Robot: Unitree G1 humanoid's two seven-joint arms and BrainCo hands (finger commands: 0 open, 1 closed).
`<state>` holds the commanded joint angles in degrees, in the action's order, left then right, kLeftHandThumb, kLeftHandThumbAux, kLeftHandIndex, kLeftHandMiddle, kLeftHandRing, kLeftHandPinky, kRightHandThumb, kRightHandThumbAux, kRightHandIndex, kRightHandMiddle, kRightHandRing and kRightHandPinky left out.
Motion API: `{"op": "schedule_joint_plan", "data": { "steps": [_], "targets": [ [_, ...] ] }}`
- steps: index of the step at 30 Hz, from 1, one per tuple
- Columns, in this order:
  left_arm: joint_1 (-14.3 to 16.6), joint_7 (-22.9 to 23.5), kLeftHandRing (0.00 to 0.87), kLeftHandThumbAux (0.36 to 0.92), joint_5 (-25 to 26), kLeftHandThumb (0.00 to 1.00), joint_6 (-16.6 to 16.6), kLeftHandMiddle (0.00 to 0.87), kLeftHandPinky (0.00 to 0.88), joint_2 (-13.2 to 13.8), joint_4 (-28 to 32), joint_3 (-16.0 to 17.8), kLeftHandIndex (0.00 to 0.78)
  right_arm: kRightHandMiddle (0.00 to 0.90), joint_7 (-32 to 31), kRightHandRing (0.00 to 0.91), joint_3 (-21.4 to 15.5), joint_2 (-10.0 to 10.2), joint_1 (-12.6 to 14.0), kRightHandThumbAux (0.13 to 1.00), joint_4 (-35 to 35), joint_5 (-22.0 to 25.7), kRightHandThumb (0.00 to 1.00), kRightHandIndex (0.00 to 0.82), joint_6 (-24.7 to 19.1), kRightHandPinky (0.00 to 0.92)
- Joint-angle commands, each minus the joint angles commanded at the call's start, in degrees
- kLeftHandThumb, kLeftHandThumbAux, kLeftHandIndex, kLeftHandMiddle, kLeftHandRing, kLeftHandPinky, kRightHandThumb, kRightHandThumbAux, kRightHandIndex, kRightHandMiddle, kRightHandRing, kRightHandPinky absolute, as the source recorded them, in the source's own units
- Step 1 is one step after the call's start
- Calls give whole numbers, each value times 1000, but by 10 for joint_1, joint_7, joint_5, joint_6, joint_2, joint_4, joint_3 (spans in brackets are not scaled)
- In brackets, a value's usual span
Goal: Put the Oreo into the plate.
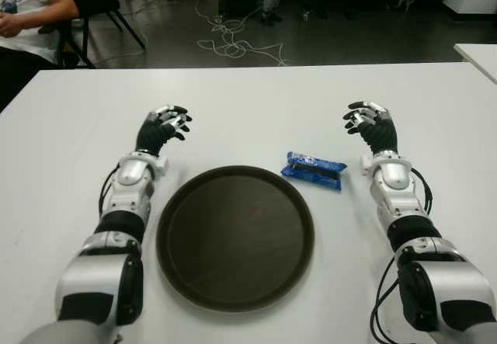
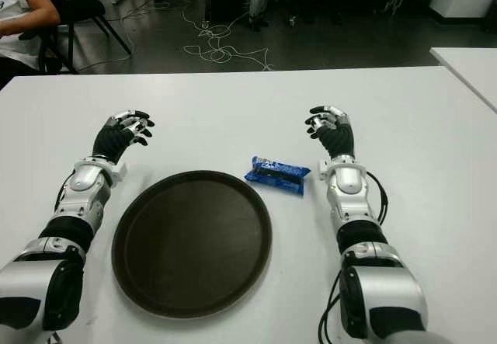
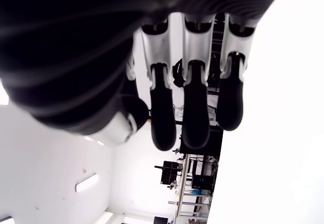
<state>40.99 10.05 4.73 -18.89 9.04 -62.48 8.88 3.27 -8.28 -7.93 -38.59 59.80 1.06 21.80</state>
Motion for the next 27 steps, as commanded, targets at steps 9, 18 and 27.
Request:
{"op": "schedule_joint_plan", "data": {
  "steps": [9,18,27],
  "targets": [
    [0,1,516,672,2,834,-3,469,569,-1,0,2,419,541,0,547,0,0,1,728,-3,0,690,426,-1,535],
    [0,1,521,673,4,834,0,469,582,-3,1,3,419,539,4,546,0,-1,0,728,-2,-1,689,425,-5,529],
    [0,-2,514,673,4,835,-1,468,573,-4,0,3,419,537,3,540,1,-2,-1,728,2,-3,690,425,-6,533]
  ]
}}
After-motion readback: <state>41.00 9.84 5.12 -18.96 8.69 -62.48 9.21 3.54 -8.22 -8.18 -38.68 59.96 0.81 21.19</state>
